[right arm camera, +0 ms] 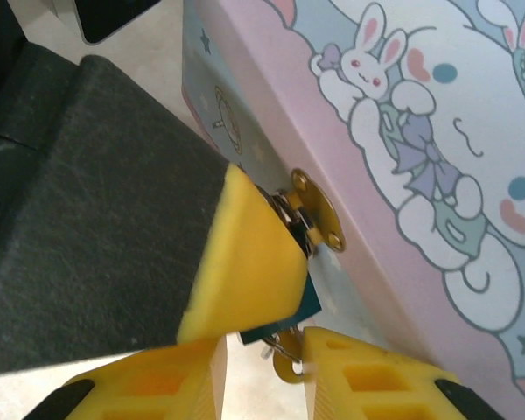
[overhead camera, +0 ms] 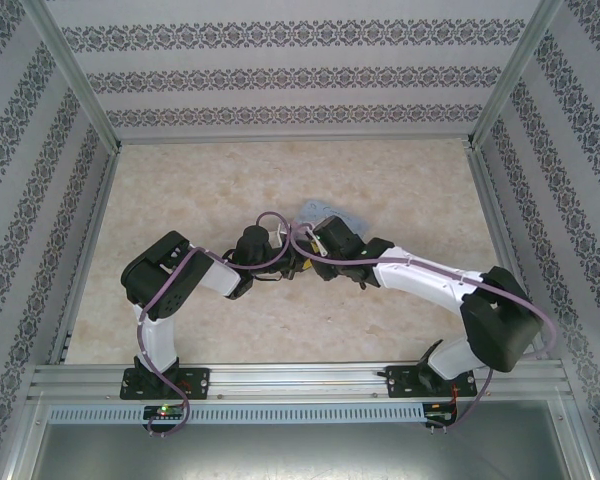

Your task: Unlock the padlock with the key

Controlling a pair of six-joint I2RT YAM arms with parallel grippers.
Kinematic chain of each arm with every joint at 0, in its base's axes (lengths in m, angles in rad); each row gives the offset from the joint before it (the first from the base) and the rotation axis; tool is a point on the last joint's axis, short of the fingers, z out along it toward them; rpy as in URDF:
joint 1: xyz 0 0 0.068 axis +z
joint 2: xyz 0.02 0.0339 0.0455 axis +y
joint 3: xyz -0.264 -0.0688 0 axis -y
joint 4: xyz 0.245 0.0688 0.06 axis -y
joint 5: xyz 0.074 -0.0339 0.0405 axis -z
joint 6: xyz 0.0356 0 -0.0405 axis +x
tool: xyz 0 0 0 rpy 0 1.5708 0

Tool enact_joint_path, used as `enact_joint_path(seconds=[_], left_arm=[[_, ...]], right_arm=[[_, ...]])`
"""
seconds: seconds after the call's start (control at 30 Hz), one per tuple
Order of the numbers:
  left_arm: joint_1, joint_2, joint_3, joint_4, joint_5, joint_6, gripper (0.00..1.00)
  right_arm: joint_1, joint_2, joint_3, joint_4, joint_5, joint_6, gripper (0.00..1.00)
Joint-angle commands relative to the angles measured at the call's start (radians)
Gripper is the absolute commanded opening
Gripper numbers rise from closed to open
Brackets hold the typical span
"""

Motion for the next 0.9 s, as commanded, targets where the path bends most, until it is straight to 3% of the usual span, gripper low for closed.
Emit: enact_joint_path(seconds=[0.0,0.33,0.57,0.87], left_arm=[[-0.01,-0.01,0.006,0.02,0.028,0.007,0.0],[-0.01,-0.01,0.003,0.022,0.03,0.009,0.0],[-0.01,-0.011,0.003,0.023,0.031,0.006,0.0],[-0.01,-0.02,0.004,0.018,0.031,0.008,0.0]], right_arm=[[0.016,0.031,0.036,-0.022,0.055,-0.036,0.28],[0.046,0.095,0.05,-0.046,0.148,-0.063,0.26],[0.055,0.118,0.051,-0.052,0.229,-0.067,0.18],[0.075,0.17,0.056,-0.04,0.283,-0.071,0.14]])
